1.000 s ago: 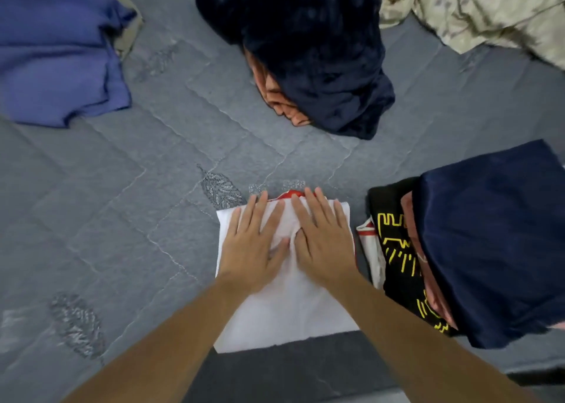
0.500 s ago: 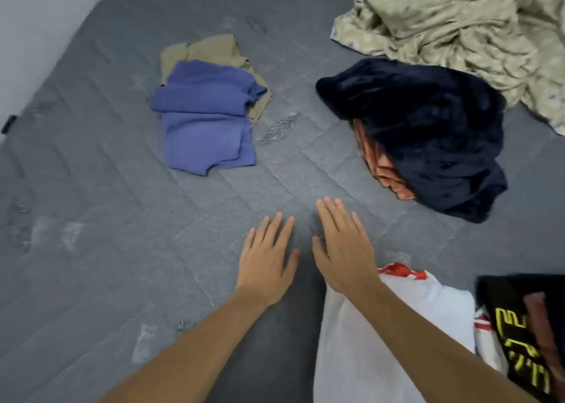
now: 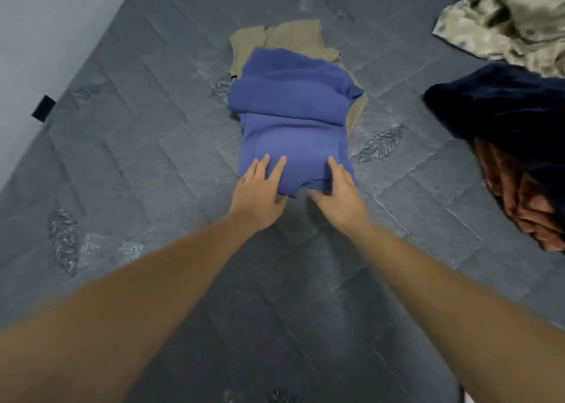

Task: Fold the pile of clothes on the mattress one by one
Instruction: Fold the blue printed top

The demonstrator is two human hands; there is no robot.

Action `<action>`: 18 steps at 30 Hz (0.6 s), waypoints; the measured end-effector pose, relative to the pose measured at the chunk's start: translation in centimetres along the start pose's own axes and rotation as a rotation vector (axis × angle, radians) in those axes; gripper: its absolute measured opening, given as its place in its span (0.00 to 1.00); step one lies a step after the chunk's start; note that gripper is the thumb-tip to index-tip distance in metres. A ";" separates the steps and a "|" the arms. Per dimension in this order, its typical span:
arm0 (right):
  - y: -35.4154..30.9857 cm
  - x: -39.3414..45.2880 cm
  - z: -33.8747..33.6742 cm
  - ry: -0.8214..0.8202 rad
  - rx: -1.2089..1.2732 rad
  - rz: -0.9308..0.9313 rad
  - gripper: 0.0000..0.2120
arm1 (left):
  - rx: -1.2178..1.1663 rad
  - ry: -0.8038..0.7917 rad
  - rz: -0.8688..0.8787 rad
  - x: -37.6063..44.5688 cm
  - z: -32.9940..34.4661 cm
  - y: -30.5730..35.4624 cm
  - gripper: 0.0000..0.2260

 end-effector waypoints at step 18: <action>-12.6 -1.4 -6.3 0.357 0.288 -0.089 0.16 | -0.801 0.513 -0.098 -2.2 -13.4 -4.4 0.09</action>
Point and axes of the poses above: each hand's wrist, its own x-axis towards the middle knuckle, its own z-axis out of the palm, y = z × x, the point moved 8 cm from there along x, towards the middle knuckle, and after that the axes turned 7 degrees about x, right-handed, at the moved point
